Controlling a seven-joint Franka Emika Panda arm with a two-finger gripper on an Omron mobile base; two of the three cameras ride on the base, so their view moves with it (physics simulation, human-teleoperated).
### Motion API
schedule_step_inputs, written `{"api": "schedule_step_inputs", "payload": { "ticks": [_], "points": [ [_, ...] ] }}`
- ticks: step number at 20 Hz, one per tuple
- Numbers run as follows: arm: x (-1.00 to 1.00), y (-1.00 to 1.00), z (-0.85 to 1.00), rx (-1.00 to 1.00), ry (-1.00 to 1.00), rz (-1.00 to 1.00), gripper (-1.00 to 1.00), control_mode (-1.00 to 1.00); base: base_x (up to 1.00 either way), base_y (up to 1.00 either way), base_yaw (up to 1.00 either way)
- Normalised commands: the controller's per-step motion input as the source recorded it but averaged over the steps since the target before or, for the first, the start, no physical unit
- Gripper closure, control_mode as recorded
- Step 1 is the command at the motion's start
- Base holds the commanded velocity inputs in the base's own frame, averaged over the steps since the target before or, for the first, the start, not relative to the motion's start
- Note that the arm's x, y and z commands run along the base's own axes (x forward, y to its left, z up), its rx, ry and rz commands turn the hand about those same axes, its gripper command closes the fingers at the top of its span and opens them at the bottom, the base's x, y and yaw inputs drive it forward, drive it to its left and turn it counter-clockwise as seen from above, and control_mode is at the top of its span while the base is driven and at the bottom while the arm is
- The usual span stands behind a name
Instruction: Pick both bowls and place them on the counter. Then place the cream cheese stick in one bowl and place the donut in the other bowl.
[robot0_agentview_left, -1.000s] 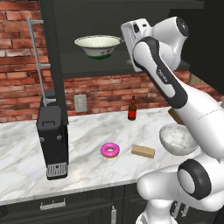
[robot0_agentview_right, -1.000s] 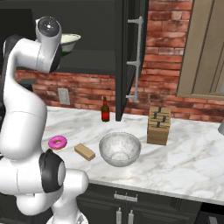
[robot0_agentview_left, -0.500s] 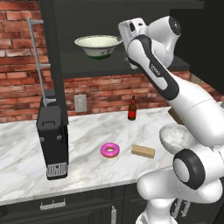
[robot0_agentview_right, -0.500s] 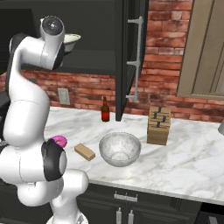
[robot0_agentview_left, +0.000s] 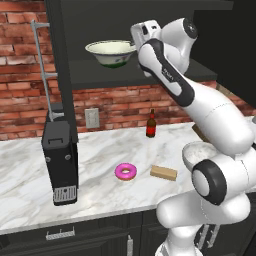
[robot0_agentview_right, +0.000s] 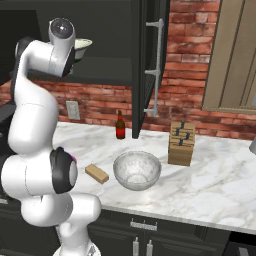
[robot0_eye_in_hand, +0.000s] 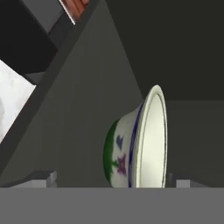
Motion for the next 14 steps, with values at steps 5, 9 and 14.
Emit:
{"api": "schedule_step_inputs", "payload": {
  "ticks": [5, 9, 14],
  "points": [
    [0.24, 0.11, -0.09, 0.00, 0.03, -0.01, -1.00, -1.00, 0.00, 0.00, 0.00],
    [0.23, 0.05, -0.15, 0.00, 0.02, 0.00, -1.00, -1.00, 0.00, 0.00, 0.00],
    [0.21, 0.00, -0.07, 0.00, 0.00, 0.00, -1.00, -1.00, 0.00, 0.00, 0.00]
  ]
}}
